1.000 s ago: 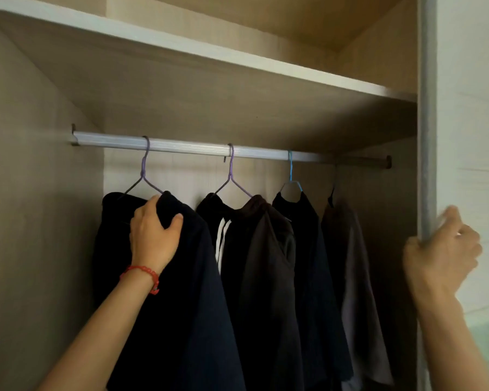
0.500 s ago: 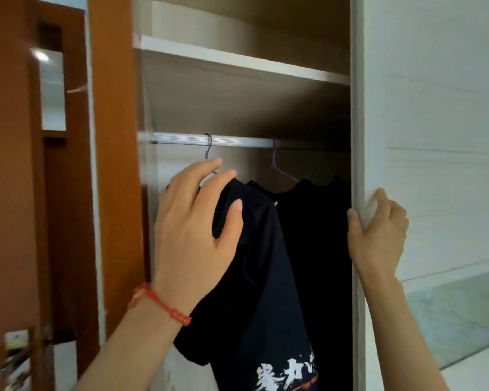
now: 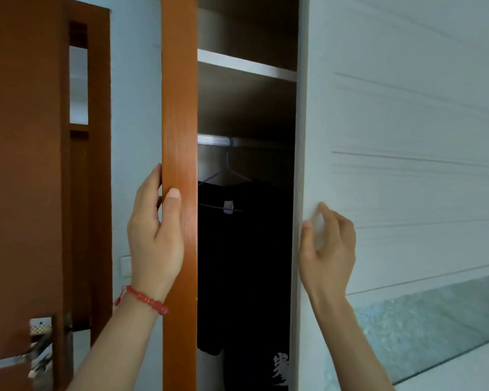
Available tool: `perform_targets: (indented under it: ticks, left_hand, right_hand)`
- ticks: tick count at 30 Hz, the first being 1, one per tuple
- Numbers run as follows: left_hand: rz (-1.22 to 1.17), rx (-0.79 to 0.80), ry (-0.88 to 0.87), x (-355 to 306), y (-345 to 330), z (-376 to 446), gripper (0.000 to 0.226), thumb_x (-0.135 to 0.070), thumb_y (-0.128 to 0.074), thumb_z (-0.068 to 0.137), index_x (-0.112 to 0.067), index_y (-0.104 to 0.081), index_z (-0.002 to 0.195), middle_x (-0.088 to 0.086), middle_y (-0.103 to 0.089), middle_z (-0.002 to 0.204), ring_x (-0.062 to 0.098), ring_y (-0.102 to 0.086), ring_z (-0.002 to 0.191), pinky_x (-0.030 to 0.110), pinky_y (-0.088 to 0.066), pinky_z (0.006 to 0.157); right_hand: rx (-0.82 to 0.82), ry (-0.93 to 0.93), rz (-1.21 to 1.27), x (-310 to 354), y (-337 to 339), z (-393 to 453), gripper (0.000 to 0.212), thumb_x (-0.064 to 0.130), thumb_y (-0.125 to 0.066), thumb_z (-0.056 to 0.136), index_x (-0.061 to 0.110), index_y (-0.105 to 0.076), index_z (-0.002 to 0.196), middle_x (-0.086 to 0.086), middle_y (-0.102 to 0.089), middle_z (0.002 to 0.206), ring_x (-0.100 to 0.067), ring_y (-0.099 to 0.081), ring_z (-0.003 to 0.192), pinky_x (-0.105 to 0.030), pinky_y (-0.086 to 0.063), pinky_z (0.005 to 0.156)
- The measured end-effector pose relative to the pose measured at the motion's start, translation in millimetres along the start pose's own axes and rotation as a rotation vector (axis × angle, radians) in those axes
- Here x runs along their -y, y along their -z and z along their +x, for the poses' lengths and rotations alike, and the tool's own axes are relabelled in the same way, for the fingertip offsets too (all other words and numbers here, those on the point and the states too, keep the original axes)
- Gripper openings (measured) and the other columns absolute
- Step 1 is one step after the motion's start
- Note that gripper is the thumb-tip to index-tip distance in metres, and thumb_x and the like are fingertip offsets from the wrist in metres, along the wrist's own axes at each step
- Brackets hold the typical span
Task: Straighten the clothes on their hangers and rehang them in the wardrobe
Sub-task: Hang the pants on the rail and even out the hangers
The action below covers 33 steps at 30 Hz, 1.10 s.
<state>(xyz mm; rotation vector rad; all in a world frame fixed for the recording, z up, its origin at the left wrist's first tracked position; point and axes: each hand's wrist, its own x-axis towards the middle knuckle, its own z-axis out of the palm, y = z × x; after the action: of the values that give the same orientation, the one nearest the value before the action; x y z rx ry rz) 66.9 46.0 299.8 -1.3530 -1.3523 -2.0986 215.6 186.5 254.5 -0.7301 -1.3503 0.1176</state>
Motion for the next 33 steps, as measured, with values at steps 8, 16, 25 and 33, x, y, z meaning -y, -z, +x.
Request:
perform_targets:
  ticks: [8, 16, 25, 33]
  left_hand:
    - [-0.061, 0.009, -0.033, 2.5, 1.3, -1.1, 0.039, -0.042, -0.032, 0.09, -0.038, -0.036, 0.129, 0.012, -0.055, 0.129, 0.04, -0.052, 0.115, 0.058, -0.043, 0.097]
    - [-0.019, -0.033, -0.077, 10.9, -2.7, -0.1, 0.04, -0.029, -0.034, 0.096, -0.028, -0.033, 0.136, -0.008, -0.044, 0.137, 0.01, -0.041, 0.13, 0.018, -0.034, 0.104]
    - [-0.008, -0.035, -0.056, 11.0, -4.8, 0.3, 0.037, -0.022, -0.034, 0.098, -0.031, -0.03, 0.134, -0.014, -0.038, 0.135, 0.004, -0.035, 0.13, 0.008, -0.027, 0.099]
    - [0.011, -0.049, -0.048, 9.7, -5.4, -0.7, 0.041, -0.022, -0.033, 0.099, -0.021, -0.033, 0.14, 0.0, -0.042, 0.143, 0.013, -0.039, 0.133, 0.031, -0.033, 0.11]
  right_hand:
    - [-0.023, 0.22, 0.049, 31.5, -22.7, -33.1, 0.042, 0.03, -0.043, 0.088, 0.012, -0.059, 0.123, -0.013, -0.057, 0.119, -0.012, -0.045, 0.109, -0.009, -0.028, 0.088]
    - [-0.021, 0.344, 0.118, 66.7, -42.2, -60.2, 0.033, 0.019, -0.047, 0.088, 0.018, -0.051, 0.12, -0.013, -0.06, 0.116, -0.013, -0.049, 0.105, -0.01, -0.034, 0.085]
    - [-0.032, 0.339, 0.147, 69.6, -46.0, -59.9, 0.032, 0.018, -0.05, 0.086, 0.016, -0.058, 0.117, -0.012, -0.059, 0.115, -0.013, -0.05, 0.103, -0.013, -0.039, 0.079]
    - [0.006, 0.335, 0.134, 75.2, -47.3, -65.1, 0.033, 0.021, -0.048, 0.087, 0.02, -0.056, 0.119, -0.01, -0.059, 0.118, -0.015, -0.052, 0.107, -0.016, -0.044, 0.079]
